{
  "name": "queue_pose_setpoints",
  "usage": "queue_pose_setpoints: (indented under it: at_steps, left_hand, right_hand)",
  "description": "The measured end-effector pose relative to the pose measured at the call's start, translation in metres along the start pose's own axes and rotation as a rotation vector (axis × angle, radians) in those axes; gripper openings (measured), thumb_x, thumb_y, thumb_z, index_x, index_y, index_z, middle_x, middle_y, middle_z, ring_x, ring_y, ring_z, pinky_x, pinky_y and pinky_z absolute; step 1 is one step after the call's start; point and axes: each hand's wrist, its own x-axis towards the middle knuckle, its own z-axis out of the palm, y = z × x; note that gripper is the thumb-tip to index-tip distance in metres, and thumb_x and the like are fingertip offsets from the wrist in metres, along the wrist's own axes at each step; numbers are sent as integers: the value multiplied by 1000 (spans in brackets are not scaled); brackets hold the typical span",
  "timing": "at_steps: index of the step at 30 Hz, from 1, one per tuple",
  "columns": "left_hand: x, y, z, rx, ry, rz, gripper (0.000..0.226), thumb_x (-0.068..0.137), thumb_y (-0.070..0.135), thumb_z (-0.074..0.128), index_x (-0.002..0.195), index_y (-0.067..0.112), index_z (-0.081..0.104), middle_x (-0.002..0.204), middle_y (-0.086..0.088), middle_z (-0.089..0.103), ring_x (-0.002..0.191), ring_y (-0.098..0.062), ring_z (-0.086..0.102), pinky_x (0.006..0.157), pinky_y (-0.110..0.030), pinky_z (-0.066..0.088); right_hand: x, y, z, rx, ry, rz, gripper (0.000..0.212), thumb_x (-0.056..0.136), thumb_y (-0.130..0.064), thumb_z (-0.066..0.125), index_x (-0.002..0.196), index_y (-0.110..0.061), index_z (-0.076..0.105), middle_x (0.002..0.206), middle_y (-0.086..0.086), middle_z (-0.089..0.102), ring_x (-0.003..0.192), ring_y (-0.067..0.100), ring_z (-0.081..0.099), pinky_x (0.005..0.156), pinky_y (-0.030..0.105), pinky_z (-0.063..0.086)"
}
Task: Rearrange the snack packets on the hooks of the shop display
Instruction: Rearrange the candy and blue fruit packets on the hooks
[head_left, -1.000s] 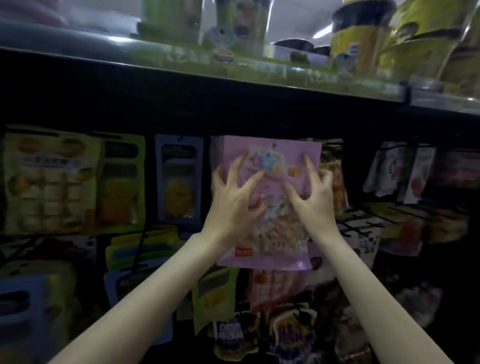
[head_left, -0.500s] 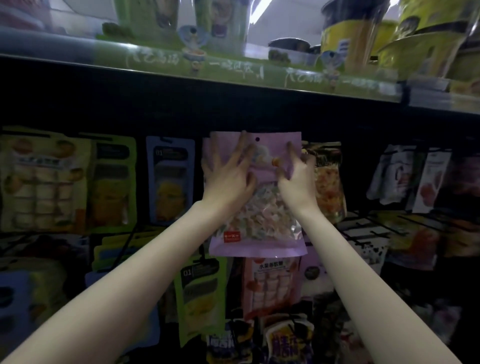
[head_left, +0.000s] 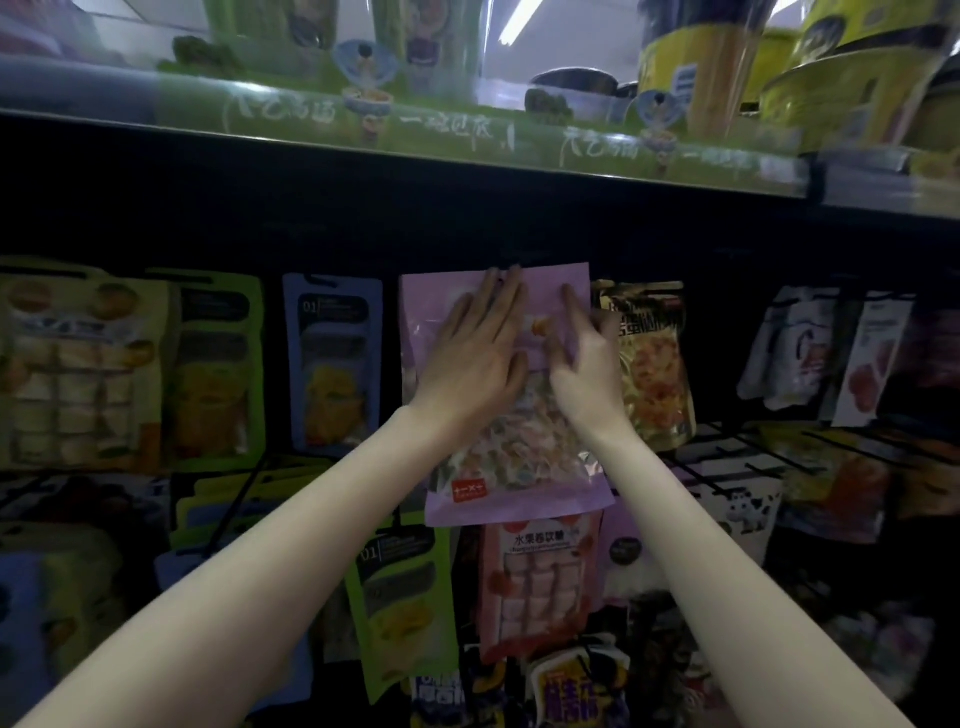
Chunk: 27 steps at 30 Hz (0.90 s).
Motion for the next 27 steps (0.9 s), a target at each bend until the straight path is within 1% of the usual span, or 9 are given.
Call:
queue_pose_setpoints:
  at_steps: [3, 8, 12, 14, 17, 21, 23, 25, 27]
  left_hand:
    - [1, -3, 2, 97, 28, 57, 64, 90, 34, 16, 145, 0, 20, 154, -15, 15, 144, -24, 9, 114, -34, 3]
    - [-5, 0, 5, 96, -34, 68, 71, 87, 41, 9, 146, 1, 7, 156, -16, 3, 140, -18, -9, 114, -31, -4]
    - [-20, 1, 11, 134, 73, 93, 62, 92, 38, 27, 142, 2, 32, 149, -17, 29, 140, -26, 22, 115, -38, 14]
    - [-24, -1, 14, 151, 107, 100, 58, 92, 37, 33, 138, 3, 40, 146, -17, 36, 137, -28, 30, 113, -39, 15]
    - [-18, -7, 12, 150, 110, 66, 58, 93, 36, 32, 142, 5, 34, 150, -13, 30, 140, -23, 19, 113, -38, 8]
    - [-10, -6, 11, 159, 88, 26, 59, 93, 36, 27, 144, 6, 28, 153, -11, 24, 141, -22, 13, 113, -38, 4]
    - [-11, -4, 12, 167, 90, 15, 60, 93, 36, 27, 144, 5, 30, 152, -12, 25, 141, -25, 17, 113, -40, 5]
    - [-11, -5, 11, 172, 90, 15, 59, 92, 35, 28, 142, 4, 34, 151, -12, 28, 140, -29, 24, 114, -42, 13]
    - [-8, -7, 8, 136, 49, 24, 61, 91, 36, 25, 143, 6, 32, 153, -9, 23, 140, -30, 25, 113, -45, 19]
  right_hand:
    - [2, 6, -2, 1, -36, -8, 49, 97, -13, 44, 144, -16, 32, 135, 16, 31, 114, 34, 48, 88, 24, 36]
    - [0, 11, -4, -31, -46, -2, 48, 99, -15, 42, 145, -19, 31, 137, 14, 30, 116, 32, 48, 88, 22, 36]
    - [-2, 16, -5, 0, 41, -62, 47, 99, -14, 43, 144, -15, 33, 133, 16, 33, 111, 26, 48, 85, 16, 35]
    - [-1, 16, -7, -2, 91, -115, 46, 98, -14, 44, 143, -12, 34, 131, 18, 35, 108, 20, 46, 82, 13, 34]
    - [6, 16, -6, -18, 63, -109, 46, 99, -16, 43, 144, -15, 35, 133, 17, 33, 108, 27, 50, 86, 23, 39]
    - [9, 17, -3, 54, -6, -50, 44, 98, -14, 42, 141, -23, 40, 130, 8, 31, 114, 26, 50, 84, 7, 32]
    - [7, 21, 0, 68, -27, -61, 42, 98, -12, 43, 138, -25, 45, 125, 5, 32, 110, 25, 54, 87, 11, 37]
    - [6, 24, 3, 90, -32, -69, 41, 97, -11, 44, 135, -24, 49, 121, 5, 34, 108, 26, 56, 92, 24, 44]
    - [6, 27, 4, 105, -21, -59, 41, 96, -11, 45, 136, -22, 49, 120, 4, 33, 107, 22, 58, 91, 24, 45]
